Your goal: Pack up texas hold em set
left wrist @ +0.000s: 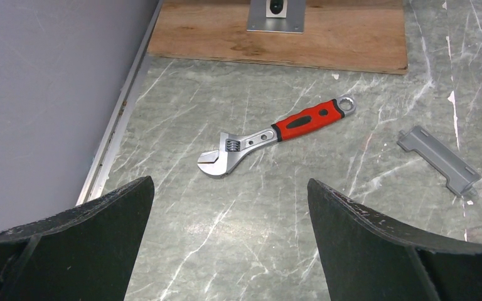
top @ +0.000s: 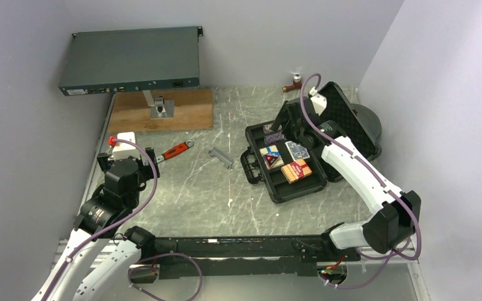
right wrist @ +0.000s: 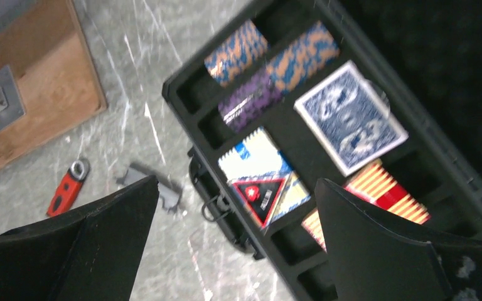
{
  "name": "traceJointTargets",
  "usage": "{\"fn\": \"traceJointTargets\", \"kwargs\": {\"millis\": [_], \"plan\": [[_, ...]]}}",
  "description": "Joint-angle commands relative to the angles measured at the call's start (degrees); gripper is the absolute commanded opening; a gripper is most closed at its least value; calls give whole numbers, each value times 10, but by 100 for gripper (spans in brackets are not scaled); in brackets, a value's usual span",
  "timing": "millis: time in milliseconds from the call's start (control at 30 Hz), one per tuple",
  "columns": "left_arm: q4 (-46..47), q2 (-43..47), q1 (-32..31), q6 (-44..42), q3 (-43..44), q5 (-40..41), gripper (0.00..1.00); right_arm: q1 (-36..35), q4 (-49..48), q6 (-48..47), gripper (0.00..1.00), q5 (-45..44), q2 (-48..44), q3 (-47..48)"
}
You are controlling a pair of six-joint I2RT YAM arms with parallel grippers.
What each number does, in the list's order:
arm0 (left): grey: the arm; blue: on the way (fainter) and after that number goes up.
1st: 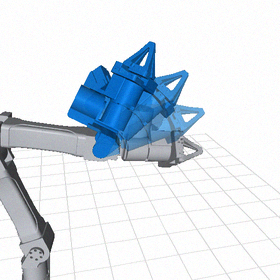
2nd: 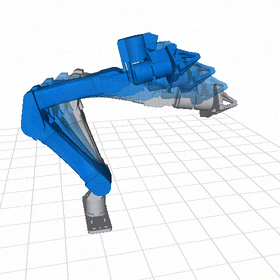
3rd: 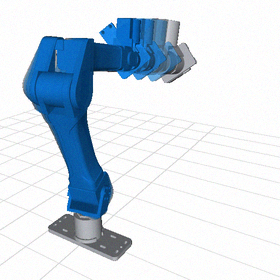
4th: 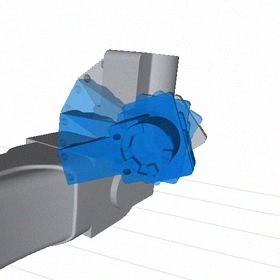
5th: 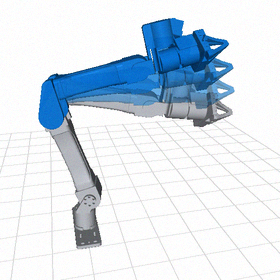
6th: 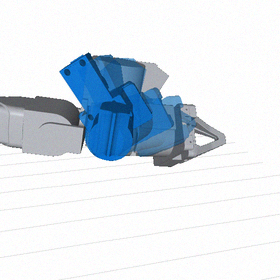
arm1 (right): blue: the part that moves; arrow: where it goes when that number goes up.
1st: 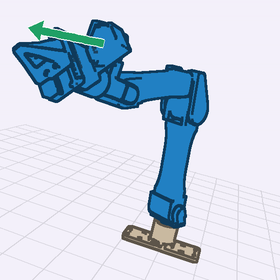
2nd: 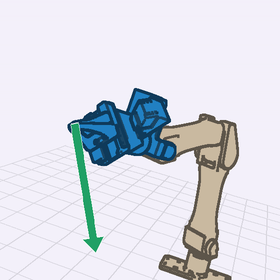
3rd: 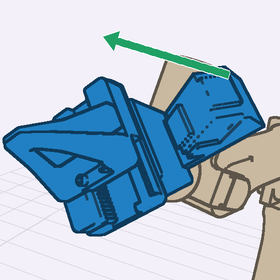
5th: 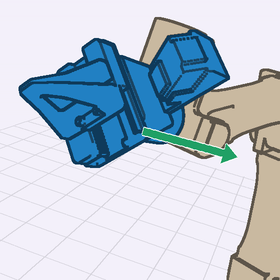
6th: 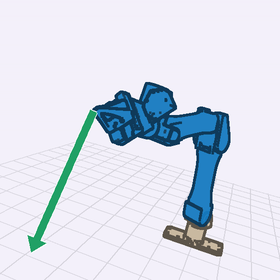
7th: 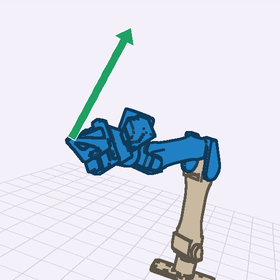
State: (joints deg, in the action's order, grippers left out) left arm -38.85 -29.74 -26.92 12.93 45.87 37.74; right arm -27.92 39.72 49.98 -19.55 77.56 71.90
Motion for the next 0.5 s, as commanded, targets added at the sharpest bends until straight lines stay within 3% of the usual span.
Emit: {"fn": "traceJointTargets", "kwargs": {"millis": [0, 100, 333, 467], "plan": [[14, -1, 2, -3, 2, -5, 99, 1, -81, -175, 97, -113, -21, 52], [14, -2, 2, -3, 3, -6, 99, 5, -142, -281, 94, -142, -25, 56], [20, -12, 2, -5, -1, -19, 99, 80, -157, -302, 91, -117, 4, 132], [20, -21, 2, -6, 1, -28, 99, 154, -136, -273, 88, -31, 18, 175]]}}
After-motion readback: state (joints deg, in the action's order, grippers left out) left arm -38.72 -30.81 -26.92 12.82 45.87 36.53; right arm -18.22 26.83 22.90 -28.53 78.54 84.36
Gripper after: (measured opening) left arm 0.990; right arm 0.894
